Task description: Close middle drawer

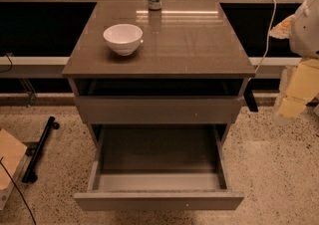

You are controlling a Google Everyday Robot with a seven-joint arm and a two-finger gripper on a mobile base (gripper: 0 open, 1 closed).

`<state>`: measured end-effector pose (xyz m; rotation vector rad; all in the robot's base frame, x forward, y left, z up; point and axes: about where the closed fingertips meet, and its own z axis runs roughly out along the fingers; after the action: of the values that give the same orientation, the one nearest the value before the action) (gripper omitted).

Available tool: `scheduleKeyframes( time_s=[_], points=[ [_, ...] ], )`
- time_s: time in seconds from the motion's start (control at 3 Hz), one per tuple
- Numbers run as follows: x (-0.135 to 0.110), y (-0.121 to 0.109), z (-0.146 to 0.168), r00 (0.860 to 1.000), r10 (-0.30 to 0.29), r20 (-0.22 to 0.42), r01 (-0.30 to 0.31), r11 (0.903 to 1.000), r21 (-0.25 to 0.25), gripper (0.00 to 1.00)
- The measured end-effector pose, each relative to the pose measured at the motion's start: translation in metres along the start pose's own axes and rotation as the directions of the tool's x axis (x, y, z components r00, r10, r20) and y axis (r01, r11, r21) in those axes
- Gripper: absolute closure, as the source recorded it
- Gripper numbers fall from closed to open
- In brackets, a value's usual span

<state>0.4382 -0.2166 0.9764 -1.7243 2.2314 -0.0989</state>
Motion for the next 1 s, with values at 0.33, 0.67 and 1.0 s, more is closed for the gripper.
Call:
scheduleKeyframes(
  time_s=[0.33, 0.67, 1.0],
  points=[
    [0.0, 0.0, 0.0, 1.0, 0.0, 0.0, 0.0, 1.0, 0.0, 0.0],
    [-0.0011, -0.0006, -0.002, 1.0, -0.001, 0.003, 0.001, 1.0, 0.01, 0.18],
    [0.0027, 0.0047, 0.0067, 0.999, -0.034, 0.032, 0.034, 0.9993, -0.016, 0.4]
  ],
)
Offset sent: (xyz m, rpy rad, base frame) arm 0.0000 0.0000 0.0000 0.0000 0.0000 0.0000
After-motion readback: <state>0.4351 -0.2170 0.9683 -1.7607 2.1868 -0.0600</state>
